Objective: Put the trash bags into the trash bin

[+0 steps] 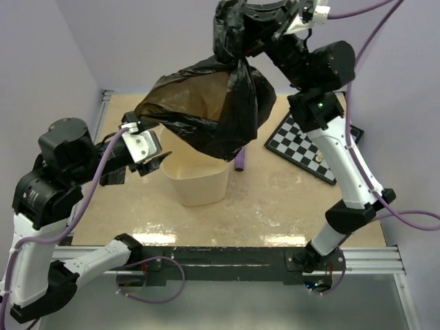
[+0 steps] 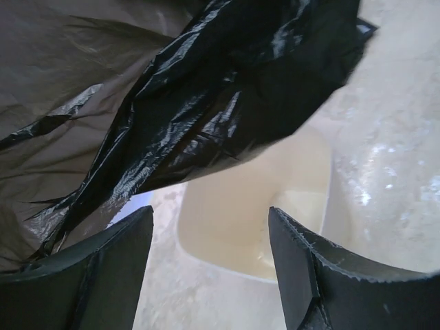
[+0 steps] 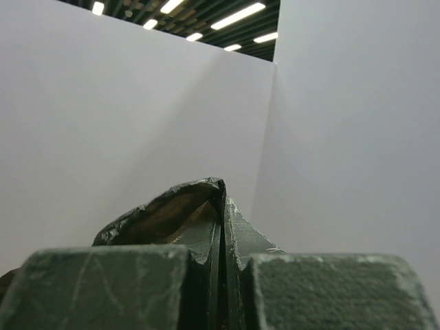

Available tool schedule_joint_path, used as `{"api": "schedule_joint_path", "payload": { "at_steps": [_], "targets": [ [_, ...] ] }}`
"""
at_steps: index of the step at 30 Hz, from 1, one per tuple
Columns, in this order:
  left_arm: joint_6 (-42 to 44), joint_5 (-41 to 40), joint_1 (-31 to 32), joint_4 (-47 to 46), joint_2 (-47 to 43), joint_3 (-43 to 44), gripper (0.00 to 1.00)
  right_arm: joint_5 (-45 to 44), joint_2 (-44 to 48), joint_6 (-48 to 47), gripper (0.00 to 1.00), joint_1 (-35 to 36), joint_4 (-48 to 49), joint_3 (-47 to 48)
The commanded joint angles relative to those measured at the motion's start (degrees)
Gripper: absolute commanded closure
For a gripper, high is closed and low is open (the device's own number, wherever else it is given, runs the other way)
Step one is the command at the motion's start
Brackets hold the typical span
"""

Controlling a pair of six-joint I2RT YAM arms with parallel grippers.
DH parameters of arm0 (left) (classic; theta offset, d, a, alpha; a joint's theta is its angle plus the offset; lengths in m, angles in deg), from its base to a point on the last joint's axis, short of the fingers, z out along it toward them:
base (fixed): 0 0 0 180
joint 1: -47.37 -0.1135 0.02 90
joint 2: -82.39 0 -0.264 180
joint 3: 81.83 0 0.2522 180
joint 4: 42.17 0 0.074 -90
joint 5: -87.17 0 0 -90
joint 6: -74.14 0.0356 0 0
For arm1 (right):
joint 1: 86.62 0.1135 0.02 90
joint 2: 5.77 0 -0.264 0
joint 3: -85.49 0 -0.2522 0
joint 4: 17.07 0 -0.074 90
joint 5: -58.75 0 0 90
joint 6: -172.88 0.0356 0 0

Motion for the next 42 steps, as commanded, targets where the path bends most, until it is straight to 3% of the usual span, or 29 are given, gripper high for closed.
{"api": "schedule_joint_path", "payload": {
  "at_steps": [1,9,16,28,33,39,42],
  "targets": [
    [1.56,-11.24,-0.68,0.24,-2.59,0.77,0.27,-6.77,-3.84,2.79,1.00,5.06,2.35,6.79],
    [3.76,-17.83,-1.38,-3.62,-3.73,0.78,0.27,-18.29,-7.53,1.91,1.00,13.15,3.58,8.37],
    [5.34,-25.30,-1.73,-9.25,-3.47,-0.72,0.28,-20.58,-10.61,5.68,1.00,14.04,3.76,9.36],
    [6.31,-27.77,-1.73,-10.92,-7.60,-9.50,0.27,-29.11,-5.00,9.29,1.00,13.69,4.20,-10.49],
    [7.63,-25.23,-1.82,-6.54,-9.88,-16.71,0.23,-34.72,2.03,7.27,1.00,12.20,9.30,-26.66],
    [6.05,-18.81,-1.73,10.23,-9.19,-6.19,0.19,-35.88,6.43,7.37,1.00,8.85,7.27,-35.81],
    [8.24,-19.60,-1.73,10.88,-8.22,-1.17,0.19,-37.19,7.23,6.75,1.00,8.41,7.19,-38.19]
  ]
}}
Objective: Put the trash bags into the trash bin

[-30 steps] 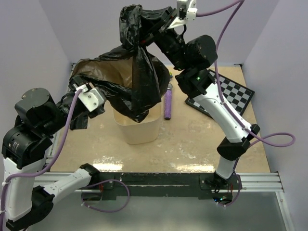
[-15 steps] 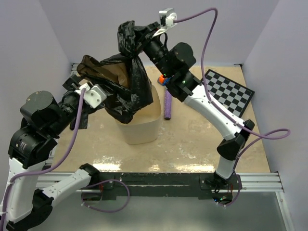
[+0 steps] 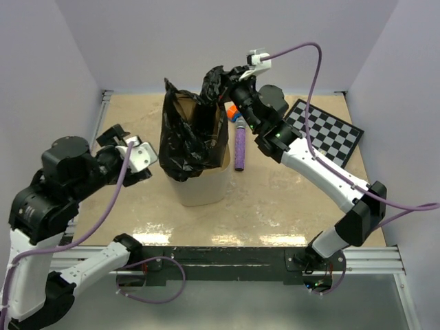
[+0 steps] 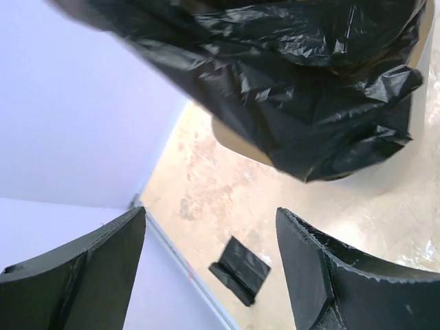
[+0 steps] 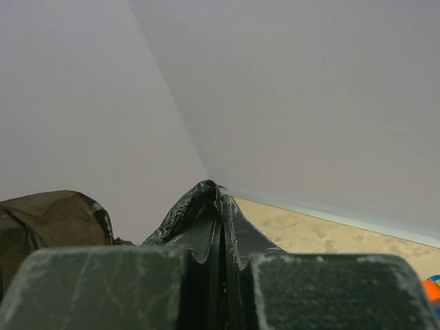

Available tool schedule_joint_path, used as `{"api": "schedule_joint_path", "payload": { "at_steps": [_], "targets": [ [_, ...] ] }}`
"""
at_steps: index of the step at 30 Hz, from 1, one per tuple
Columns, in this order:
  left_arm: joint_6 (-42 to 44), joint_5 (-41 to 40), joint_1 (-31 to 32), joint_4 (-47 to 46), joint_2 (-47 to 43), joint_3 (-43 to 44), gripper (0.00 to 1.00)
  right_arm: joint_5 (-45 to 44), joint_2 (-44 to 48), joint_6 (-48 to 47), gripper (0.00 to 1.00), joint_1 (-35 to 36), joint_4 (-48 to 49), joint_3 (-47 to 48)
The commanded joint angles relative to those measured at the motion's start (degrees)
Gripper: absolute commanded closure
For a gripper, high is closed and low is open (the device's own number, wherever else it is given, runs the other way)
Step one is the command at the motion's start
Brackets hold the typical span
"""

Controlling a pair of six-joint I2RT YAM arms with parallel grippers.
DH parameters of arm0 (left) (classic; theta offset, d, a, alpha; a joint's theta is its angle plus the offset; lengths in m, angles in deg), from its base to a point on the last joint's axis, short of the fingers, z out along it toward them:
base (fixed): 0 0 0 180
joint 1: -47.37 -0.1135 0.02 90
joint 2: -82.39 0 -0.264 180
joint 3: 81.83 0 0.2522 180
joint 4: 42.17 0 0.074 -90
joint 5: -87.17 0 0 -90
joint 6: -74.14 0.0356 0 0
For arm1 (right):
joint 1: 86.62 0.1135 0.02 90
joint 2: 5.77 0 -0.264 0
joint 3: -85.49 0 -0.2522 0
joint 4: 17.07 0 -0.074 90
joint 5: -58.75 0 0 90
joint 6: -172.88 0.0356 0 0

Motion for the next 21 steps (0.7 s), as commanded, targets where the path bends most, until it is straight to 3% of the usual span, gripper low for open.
{"api": "schedule_joint_path", "payload": {
  "at_steps": [1,6,9,12,16,18,21],
  "targets": [
    [1.53,1.12,-0.14,2.45,0.68,8.80,0.19,-4.23,3.16,-0.82,1.00,-0.29,2.77,-2.13],
    [-3.28,3.92,-0.14,-3.18,6.64,13.11,0.28,-8.36,4.30,-1.87,1.00,-1.51,0.67,0.85],
    [-11.36,11.46,-0.22,-6.00,10.08,14.17,0.39,-10.13,5.62,0.75,1.00,-3.97,-3.19,3.31],
    [-18.39,22.01,-0.23,-9.77,12.54,10.32,0.41,-9.17,7.55,1.91,1.00,-5.29,-6.02,2.27],
    [-30.52,18.63,-0.92,-19.34,14.57,3.38,0.44,-7.67,9.40,2.35,1.00,-5.65,-6.72,-0.37],
    [-34.84,19.13,-2.77,-21.82,15.79,2.83,0.54,-6.53,10.10,2.35,1.00,-5.74,-5.94,-1.43],
    [-37.74,27.27,-3.30,-22.97,18.43,6.16,0.79,-6.00,10.63,2.43,1.00,-5.65,-5.14,-2.40]
  ]
}}
